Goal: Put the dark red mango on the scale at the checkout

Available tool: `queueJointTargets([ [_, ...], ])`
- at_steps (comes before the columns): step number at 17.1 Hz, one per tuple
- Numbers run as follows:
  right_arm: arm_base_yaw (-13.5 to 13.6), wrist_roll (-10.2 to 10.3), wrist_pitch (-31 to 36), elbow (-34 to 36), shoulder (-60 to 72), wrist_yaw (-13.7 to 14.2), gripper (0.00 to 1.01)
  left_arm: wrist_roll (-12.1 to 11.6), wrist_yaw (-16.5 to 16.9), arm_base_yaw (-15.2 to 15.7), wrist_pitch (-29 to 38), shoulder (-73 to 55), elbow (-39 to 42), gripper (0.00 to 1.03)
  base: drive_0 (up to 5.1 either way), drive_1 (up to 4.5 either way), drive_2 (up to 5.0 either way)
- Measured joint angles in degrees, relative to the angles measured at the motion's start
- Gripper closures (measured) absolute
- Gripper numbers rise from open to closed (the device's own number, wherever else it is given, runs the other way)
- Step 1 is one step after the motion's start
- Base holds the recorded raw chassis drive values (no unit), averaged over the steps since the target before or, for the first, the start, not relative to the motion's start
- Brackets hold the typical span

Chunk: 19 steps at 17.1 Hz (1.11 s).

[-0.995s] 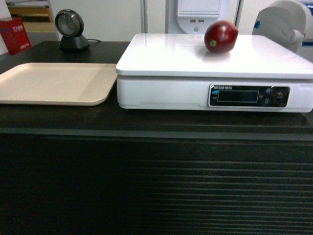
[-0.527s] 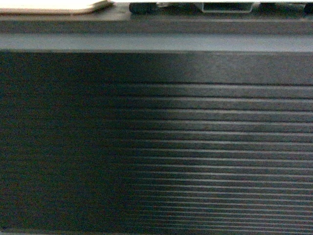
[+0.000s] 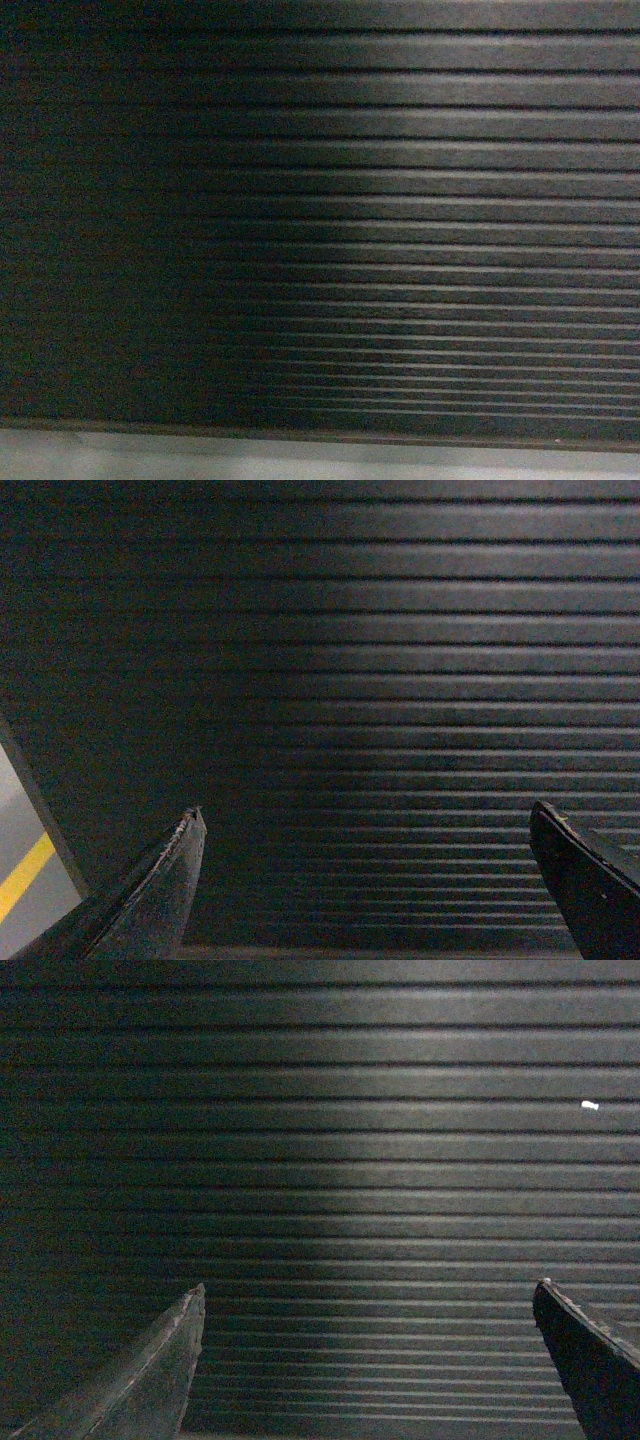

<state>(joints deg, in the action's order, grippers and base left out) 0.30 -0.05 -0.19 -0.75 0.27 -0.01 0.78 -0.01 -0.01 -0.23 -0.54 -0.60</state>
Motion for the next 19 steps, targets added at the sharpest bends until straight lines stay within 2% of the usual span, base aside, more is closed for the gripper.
queueJointTargets([
  [19, 0.00, 0.02, -0.09, 0.00, 0.00, 0.02, 0.03, -0.15, 0.00, 0.00, -0.11, 0.00, 0.00, 0.05, 0.0, 0.00, 0.0],
])
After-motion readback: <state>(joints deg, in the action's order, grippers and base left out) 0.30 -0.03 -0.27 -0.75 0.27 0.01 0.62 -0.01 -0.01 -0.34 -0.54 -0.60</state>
